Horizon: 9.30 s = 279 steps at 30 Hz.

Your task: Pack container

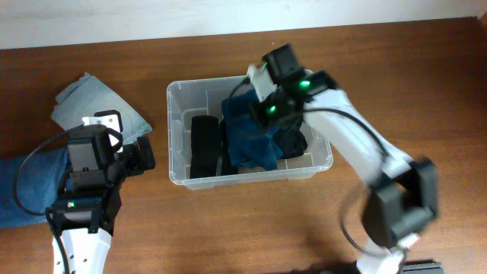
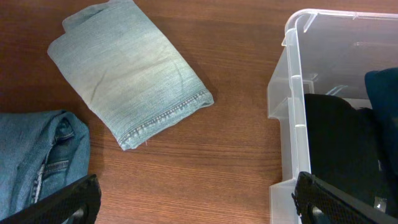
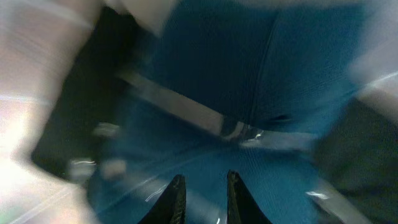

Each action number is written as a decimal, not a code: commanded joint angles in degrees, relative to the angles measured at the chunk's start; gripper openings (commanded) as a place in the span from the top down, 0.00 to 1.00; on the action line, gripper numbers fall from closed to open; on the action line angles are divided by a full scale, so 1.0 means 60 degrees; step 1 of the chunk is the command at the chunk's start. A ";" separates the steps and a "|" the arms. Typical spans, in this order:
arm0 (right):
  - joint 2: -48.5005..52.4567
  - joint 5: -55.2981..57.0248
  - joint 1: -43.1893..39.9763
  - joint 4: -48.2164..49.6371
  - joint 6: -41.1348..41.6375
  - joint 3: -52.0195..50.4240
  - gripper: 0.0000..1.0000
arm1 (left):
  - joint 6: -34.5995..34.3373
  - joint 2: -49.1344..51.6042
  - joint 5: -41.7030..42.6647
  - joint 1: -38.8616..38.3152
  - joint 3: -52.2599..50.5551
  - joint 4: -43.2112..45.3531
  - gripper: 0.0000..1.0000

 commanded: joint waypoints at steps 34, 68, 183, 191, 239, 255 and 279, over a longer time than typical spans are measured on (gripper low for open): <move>-0.2943 0.0914 -0.3279 -0.3960 -0.0470 0.2346 0.01 | -0.2382 0.0149 0.0911 0.5985 0.0699 -0.1064 0.01; -0.2801 0.0885 -0.3246 -0.4105 -0.0718 0.1698 0.02 | -0.2976 0.8200 0.5308 0.9570 0.0685 0.2812 0.10; -0.3435 0.1020 -0.6561 -0.4659 0.0280 0.1683 0.02 | -0.2823 0.8542 0.2626 0.3807 0.5362 -0.0801 0.01; -0.3435 0.1020 -0.6557 -0.4688 0.0280 0.1683 0.02 | -0.2619 0.9581 0.2670 0.3891 0.5362 -0.0368 0.01; -0.3435 0.0984 -0.6557 -0.4834 0.0280 0.1683 0.02 | 0.0477 0.3428 0.5869 -0.1005 0.5646 -0.2226 1.00; -0.3435 0.0987 -0.6557 -0.4830 0.0280 0.1683 0.02 | 0.1927 0.6186 0.3257 -0.1887 0.5646 -0.2903 1.00; -0.3435 0.0991 -0.6561 -0.4834 0.0280 0.1683 0.02 | 0.1847 0.7096 0.0943 -0.1905 0.6455 -0.3909 0.15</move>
